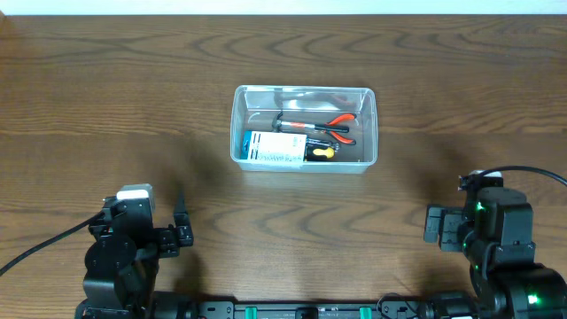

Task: Pack container

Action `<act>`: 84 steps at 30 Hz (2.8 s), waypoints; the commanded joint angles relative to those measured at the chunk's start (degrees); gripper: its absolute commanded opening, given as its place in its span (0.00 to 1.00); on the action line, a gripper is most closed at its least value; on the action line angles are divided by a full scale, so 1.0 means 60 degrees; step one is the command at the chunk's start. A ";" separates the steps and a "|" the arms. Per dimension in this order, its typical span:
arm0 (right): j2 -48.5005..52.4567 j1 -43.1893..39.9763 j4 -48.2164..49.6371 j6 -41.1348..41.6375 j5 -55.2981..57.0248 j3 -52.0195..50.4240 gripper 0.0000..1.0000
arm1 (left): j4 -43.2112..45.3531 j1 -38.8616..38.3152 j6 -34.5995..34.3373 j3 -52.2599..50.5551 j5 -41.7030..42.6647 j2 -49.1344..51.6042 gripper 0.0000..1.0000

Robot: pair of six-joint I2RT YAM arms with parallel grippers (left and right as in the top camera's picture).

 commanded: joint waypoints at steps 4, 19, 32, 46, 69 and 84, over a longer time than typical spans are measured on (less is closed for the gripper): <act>-0.1632 0.0175 -0.0025 -0.0051 0.0350 -0.0044 0.99 | -0.0011 -0.0033 -0.0051 -0.0029 -0.0015 -0.0033 0.98; -0.5938 0.0058 0.6233 -0.0066 -0.1450 -0.5169 0.99 | -0.0007 -0.0033 -0.0051 -0.0029 -0.0015 -0.0033 0.98; -0.6014 0.0087 0.9843 -0.1570 -0.1443 -0.7847 0.99 | -0.0007 -0.0033 -0.0055 -0.0029 -0.0015 -0.0033 0.98; -0.6014 0.0087 0.9868 -0.1351 -0.1450 -0.7847 0.99 | -0.0011 -0.0033 -0.0055 -0.0029 -0.0015 -0.0033 0.98; -0.6014 0.0087 0.9872 -0.1351 -0.1450 -0.7847 0.99 | -0.0466 -0.0022 0.0047 -0.0029 0.0011 -0.0157 0.98; -0.6014 0.0087 0.9872 -0.1351 -0.1450 -0.7847 0.99 | 0.1519 -0.0117 0.0448 -0.3158 0.1902 -0.3082 0.98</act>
